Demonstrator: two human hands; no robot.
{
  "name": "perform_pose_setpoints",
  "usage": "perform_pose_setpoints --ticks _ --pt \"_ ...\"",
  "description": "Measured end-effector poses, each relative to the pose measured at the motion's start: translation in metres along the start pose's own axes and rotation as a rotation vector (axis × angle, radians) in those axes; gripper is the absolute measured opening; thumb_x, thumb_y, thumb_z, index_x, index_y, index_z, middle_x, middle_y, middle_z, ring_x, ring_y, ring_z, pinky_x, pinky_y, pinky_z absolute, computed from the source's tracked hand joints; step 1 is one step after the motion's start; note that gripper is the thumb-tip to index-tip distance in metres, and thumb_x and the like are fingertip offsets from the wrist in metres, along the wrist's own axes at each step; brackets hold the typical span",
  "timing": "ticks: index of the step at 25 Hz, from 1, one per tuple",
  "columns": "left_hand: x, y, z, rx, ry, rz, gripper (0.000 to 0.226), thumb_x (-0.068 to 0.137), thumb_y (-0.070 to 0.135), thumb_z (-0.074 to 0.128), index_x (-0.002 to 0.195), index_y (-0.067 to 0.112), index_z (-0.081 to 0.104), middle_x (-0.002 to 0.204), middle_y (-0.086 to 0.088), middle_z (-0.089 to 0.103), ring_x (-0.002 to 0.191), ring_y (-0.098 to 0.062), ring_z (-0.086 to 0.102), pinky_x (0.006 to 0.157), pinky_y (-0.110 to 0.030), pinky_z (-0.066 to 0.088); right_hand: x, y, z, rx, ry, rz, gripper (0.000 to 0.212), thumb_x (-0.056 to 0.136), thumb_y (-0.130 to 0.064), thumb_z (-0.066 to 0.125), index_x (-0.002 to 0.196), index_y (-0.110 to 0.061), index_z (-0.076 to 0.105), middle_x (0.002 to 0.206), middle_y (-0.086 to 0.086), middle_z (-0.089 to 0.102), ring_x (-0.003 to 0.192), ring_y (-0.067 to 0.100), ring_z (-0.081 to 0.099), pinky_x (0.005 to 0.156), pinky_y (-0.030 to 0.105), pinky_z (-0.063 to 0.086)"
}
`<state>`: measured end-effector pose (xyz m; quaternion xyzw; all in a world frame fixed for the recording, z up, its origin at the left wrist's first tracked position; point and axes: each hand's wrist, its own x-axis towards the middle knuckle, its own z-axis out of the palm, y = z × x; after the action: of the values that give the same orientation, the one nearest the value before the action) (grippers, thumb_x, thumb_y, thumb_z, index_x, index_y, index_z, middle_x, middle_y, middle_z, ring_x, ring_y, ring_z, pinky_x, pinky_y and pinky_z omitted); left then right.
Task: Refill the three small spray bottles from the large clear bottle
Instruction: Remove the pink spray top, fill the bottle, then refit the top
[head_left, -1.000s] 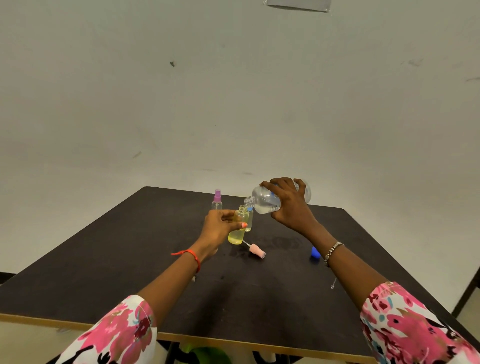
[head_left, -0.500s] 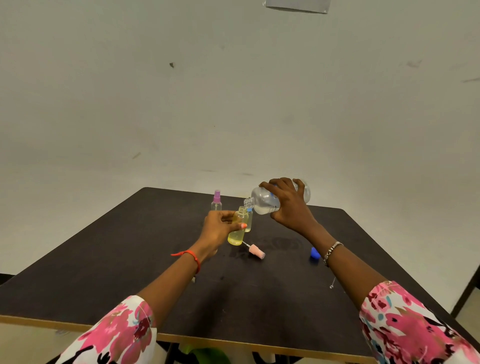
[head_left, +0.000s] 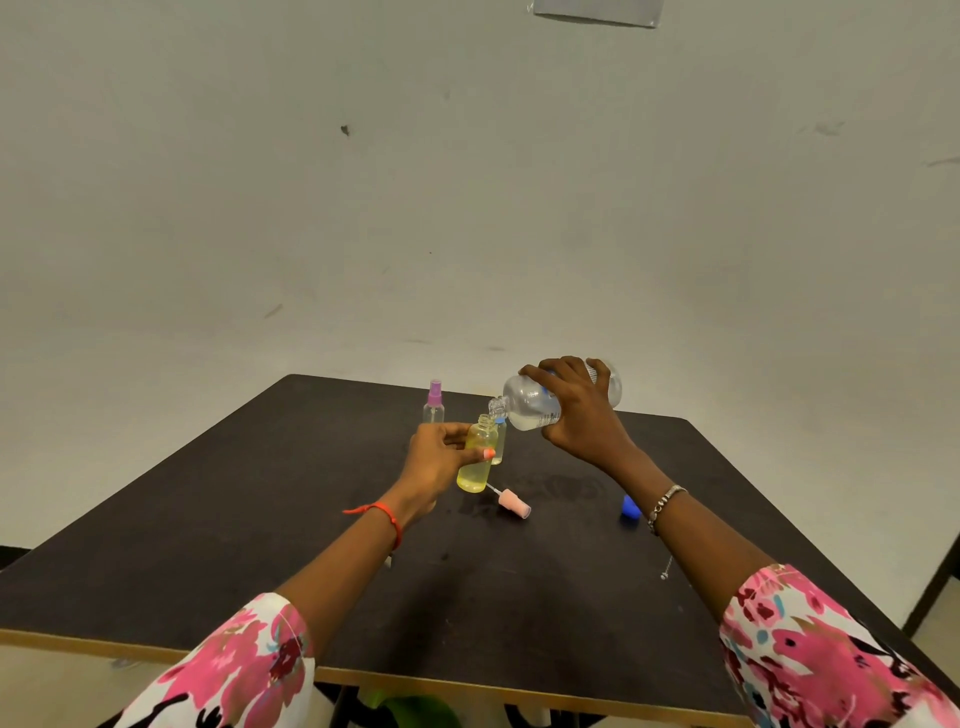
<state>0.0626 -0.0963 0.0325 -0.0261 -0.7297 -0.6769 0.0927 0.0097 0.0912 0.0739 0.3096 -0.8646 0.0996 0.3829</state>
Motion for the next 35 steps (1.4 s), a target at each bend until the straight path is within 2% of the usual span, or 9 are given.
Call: perform_pose_setpoints --ticks 3,6,11,17,23,35 --pt "-0.0011 -0.0005 0.0002 -0.003 0.0 -0.003 0.045 0.073 -0.002 0.071 0.116 -0.003 0.059 0.113 -0.017 0.065 0.097 -0.017 0.061 0.084 -0.024 0.048 -0.0011 0.0 0.0005 0.001 -0.007 -0.003 0.059 0.061 -0.011 0.069 0.119 -0.018 0.056 0.112 0.009 0.061 0.111 0.032 0.053 0.101 0.052 0.022" --pt "-0.0015 -0.0005 -0.0001 -0.001 -0.007 0.008 0.044 0.073 -0.001 0.07 0.116 -0.003 0.059 0.113 -0.017 0.065 0.096 -0.016 0.06 0.077 -0.019 0.049 -0.0012 -0.0001 -0.0002 0.0 -0.014 -0.006 0.06 0.061 -0.012 0.068 0.119 -0.018 0.056 0.113 0.009 0.061 0.112 0.032 0.052 0.101 0.052 0.022" --pt "0.0002 -0.002 -0.0007 0.003 -0.004 0.003 0.044 0.072 0.0 0.071 0.115 -0.001 0.06 0.115 -0.017 0.066 0.099 -0.017 0.061 0.085 -0.025 0.048 -0.0009 -0.0006 -0.0003 0.002 -0.005 -0.005 0.061 0.06 -0.009 0.072 0.119 -0.017 0.056 0.112 0.01 0.061 0.111 0.033 0.053 0.101 0.053 0.023" --pt "-0.0003 -0.0032 -0.0003 -0.006 -0.007 -0.001 0.044 0.072 0.001 0.072 0.114 -0.001 0.061 0.114 -0.016 0.066 0.098 -0.016 0.061 0.083 -0.024 0.048 -0.002 -0.0001 0.0014 -0.007 0.0 -0.007 0.06 0.061 -0.011 0.073 0.118 -0.019 0.056 0.112 0.008 0.061 0.111 0.031 0.053 0.1 0.053 0.024" --pt "-0.0015 -0.003 -0.0004 -0.016 -0.016 0.009 0.043 0.072 0.0 0.072 0.113 -0.002 0.062 0.113 -0.017 0.066 0.096 -0.016 0.061 0.069 -0.015 0.05 -0.0024 -0.0009 -0.0008 -0.013 0.004 -0.013 0.061 0.06 -0.01 0.073 0.118 -0.018 0.056 0.111 0.008 0.061 0.11 0.031 0.053 0.1 0.053 0.024" --pt "-0.0028 -0.0021 -0.0008 -0.019 -0.015 0.012 0.042 0.072 0.0 0.072 0.113 -0.001 0.062 0.113 -0.016 0.066 0.103 -0.021 0.062 0.085 -0.026 0.048 -0.0014 -0.001 -0.0012 -0.004 -0.009 -0.015 0.062 0.061 -0.011 0.074 0.12 -0.017 0.056 0.114 0.01 0.061 0.112 0.033 0.052 0.101 0.054 0.023"
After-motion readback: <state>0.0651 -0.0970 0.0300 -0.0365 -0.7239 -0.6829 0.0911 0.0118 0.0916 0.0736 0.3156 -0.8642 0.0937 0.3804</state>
